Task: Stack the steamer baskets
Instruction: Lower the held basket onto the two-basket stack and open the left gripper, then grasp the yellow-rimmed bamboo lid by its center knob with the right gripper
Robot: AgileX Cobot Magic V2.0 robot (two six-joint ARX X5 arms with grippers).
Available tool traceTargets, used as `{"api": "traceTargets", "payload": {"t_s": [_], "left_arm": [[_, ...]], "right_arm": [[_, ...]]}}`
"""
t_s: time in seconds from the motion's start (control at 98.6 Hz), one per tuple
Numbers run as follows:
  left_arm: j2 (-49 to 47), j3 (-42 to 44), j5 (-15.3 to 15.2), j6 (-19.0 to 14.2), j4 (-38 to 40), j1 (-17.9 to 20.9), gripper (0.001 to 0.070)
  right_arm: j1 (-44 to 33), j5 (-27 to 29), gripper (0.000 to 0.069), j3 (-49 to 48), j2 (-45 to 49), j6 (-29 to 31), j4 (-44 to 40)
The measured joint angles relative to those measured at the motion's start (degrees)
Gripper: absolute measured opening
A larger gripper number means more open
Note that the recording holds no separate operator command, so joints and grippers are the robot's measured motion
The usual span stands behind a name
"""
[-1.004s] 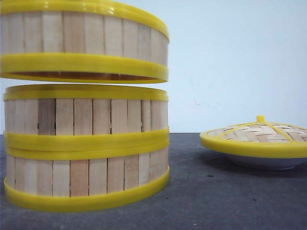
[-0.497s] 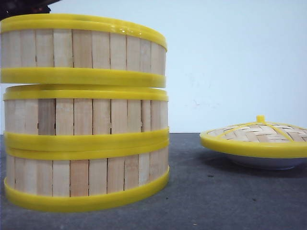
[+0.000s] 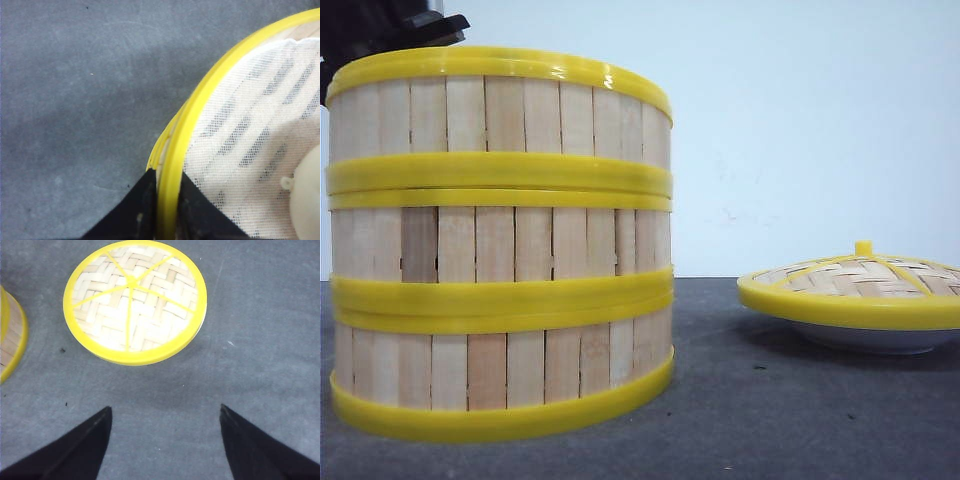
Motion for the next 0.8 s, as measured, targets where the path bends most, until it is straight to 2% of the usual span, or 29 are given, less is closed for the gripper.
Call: {"api": "traceTargets", "payload": {"t_s": [0.193, 0.355, 0.436, 0.598, 0.801], "left_arm": [[0.3, 0.0, 0.1, -0.1, 1.0, 0.0, 0.0044], [0.3, 0.0, 0.0, -0.2, 2.8, 0.0, 0.0178], [0.2, 0.0, 0.0, -0.2, 2.8, 0.0, 0.0216], [-3.0, 0.0, 0.0, -0.2, 2.7, 0.0, 0.0229], [-11.4, 0.0, 0.1, -0.2, 2.2, 0.5, 0.0229]], "right_arm": [[0.0, 0.0, 0.0425, 0.0, 0.0, 0.0, 0.0], [0.0, 0.1, 0.0425, 0.0, 0.0, 0.0, 1.8], [0.0, 0.1, 0.0425, 0.0, 0.0, 0.0, 3.8], [0.0, 0.0, 0.0425, 0.0, 1.4, 0.0, 7.7], [0.0, -0.1, 0.0425, 0.0, 7.8, -0.7, 12.4]]}}
